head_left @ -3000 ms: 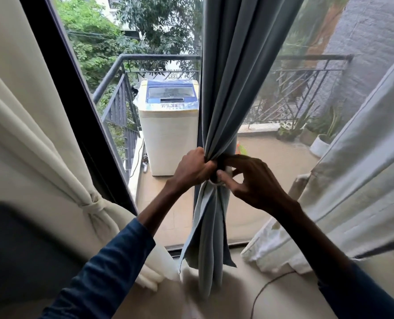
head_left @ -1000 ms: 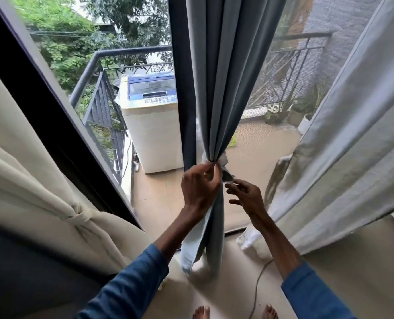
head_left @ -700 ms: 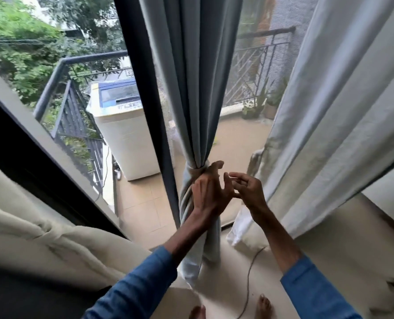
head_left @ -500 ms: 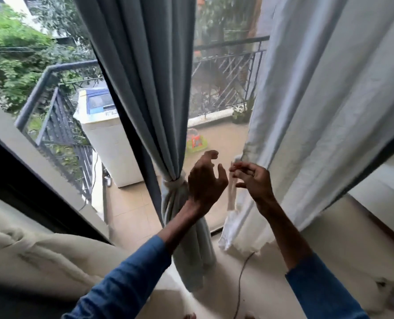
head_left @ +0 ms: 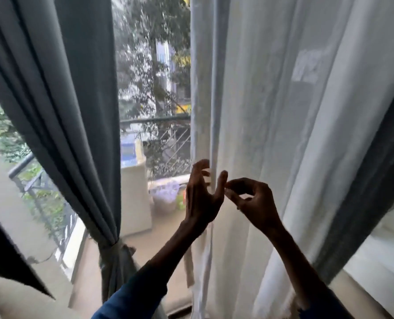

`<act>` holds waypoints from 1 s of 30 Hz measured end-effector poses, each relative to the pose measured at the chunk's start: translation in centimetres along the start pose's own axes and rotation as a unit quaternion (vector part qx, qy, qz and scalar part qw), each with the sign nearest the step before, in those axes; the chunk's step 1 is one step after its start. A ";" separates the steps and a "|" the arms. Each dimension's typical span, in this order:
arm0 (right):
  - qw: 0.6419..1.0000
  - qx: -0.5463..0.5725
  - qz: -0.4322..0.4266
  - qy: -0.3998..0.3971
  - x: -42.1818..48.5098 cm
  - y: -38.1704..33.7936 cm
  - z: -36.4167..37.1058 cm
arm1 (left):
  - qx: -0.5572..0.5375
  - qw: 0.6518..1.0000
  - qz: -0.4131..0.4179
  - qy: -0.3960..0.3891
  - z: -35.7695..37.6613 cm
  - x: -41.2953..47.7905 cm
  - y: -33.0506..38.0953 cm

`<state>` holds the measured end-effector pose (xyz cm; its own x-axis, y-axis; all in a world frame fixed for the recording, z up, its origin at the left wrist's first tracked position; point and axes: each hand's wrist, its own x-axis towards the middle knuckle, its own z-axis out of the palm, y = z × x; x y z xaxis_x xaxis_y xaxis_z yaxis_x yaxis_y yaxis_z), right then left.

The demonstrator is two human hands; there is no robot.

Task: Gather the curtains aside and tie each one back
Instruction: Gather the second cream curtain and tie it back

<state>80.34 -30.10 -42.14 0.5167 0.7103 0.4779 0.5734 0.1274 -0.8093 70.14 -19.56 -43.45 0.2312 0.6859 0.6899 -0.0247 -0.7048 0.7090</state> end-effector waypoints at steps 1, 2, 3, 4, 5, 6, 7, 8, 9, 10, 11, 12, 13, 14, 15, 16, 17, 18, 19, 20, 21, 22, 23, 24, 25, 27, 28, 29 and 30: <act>1.000 -0.011 -0.022 0.013 1.0 -0.9 -1.2 | 0.014 1.000 0.013 0.010 0.6 0.9 1.1; 0.998 -0.021 -0.049 0.025 1.9 -1.8 -2.2 | 0.027 0.999 0.028 0.021 0.9 2.0 2.2; 0.996 -0.028 -0.077 0.040 3.0 -2.8 -3.3 | 0.040 0.998 0.047 0.035 1.2 3.3 3.5; 0.992 -0.036 -0.103 0.058 4.3 -4.0 -4.3 | 0.051 0.995 0.067 0.047 1.3 5.0 4.8; 0.988 -0.045 -0.127 0.081 5.5 -5.2 -5.1 | 0.060 0.993 0.084 0.057 1.3 6.8 5.9; 0.981 -0.052 -0.155 0.106 7.0 -6.6 -6.1 | 0.068 0.990 0.100 0.069 1.1 8.9 7.4; 0.973 -0.057 -0.180 0.132 8.4 -8.0 -7.0 | 0.074 0.988 0.111 0.079 0.8 10.9 8.8; 0.964 -0.060 -0.204 0.161 10.0 -9.6 -7.9 | 0.080 0.985 0.121 0.089 0.5 13.2 10.4; 0.954 -0.060 -0.225 0.189 11.6 -11.3 -8.8 | 0.087 0.983 0.132 0.099 0.1 15.6 12.1; 0.944 -0.059 -0.241 0.217 13.1 -12.8 -9.7 | 0.095 0.980 0.140 0.108 -0.3 17.8 13.6; 0.934 -0.055 -0.256 0.243 14.7 -14.5 -10.5 | 0.104 0.977 0.147 0.117 -0.7 20.1 15.4; 0.925 -0.052 -0.268 0.264 16.2 -16.1 -11.3 | 0.110 0.975 0.150 0.120 -1.2 22.1 17.0; 0.918 -0.052 -0.277 0.280 17.9 -17.6 -12.0 | 0.116 0.974 0.154 0.123 -1.7 24.2 18.8; 0.915 -0.057 -0.279 0.286 19.6 -19.2 -12.7 | 0.123 0.971 0.158 0.127 -2.1 26.3 20.5; 0.918 -0.062 -0.271 0.283 21.0 -20.6 -13.1 | 0.133 0.970 0.156 0.130 -2.5 28.1 22.0; 0.921 -0.066 -0.264 0.279 22.5 -22.1 -13.7 | 0.142 0.969 0.153 0.131 -3.0 29.9 23.7; 0.924 -0.071 -0.259 0.271 23.8 -23.4 -14.1 | 0.150 0.969 0.148 0.129 -3.5 31.5 25.3; 0.927 -0.080 -0.258 0.262 25.1 -24.9 -14.5 | 0.157 0.967 0.150 0.133 -4.0 33.1 26.9; 0.927 -0.098 -0.260 0.250 26.3 -26.6 -14.9 | 0.162 0.963 0.162 0.142 -4.6 34.6 28.6; 0.927 -0.122 -0.265 0.236 27.5 -28.1 -15.1 | 0.168 0.959 0.174 0.149 -5.3 35.8 30.0; 0.924 -0.147 -0.271 0.226 28.7 -29.9 -15.6 | 0.176 0.954 0.188 0.154 -5.9 37.0 31.5; 0.920 -0.171 -0.275 0.220 29.8 -31.6 -16.1 | 0.189 0.949 0.201 0.154 -6.4 38.0 32.8; 0.916 -0.192 -0.274 0.219 30.8 -33.3 -16.7 | 0.198 0.945 0.212 0.153 -6.9 38.9 34.0; 0.914 -0.205 -0.270 0.224 31.7 -35.0 -17.2 | 0.200 0.942 0.222 0.151 -7.5 39.6 35.1; 0.913 -0.208 -0.264 0.231 32.5 -36.4 -17.7 | 0.198 0.941 0.230 0.148 -8.0 40.2 36.0; 0.904 -0.210 -0.262 0.263 33.6 -38.6 -18.1 | 0.207 0.933 0.253 0.153 -9.2 41.1 37.1; 0.898 -0.214 -0.264 0.280 33.9 -39.4 -18.0 | 0.221 0.924 0.267 0.160 -9.7 41.4 37.4; 0.892 -0.215 -0.266 0.294 34.1 -40.0 -17.7 | 0.234 0.916 0.279 0.167 -10.3 41.7 37.6; 0.890 -0.216 -0.268 0.301 34.1 -40.6 -17.3 | 0.246 0.911 0.283 0.170 -10.7 41.9 37.6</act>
<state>85.68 -23.01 12.95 0.2674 0.1124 0.9570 0.9636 -0.0329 -0.2654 68.52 -15.40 13.72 0.0007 0.1456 0.9893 0.4117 -0.9016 0.1324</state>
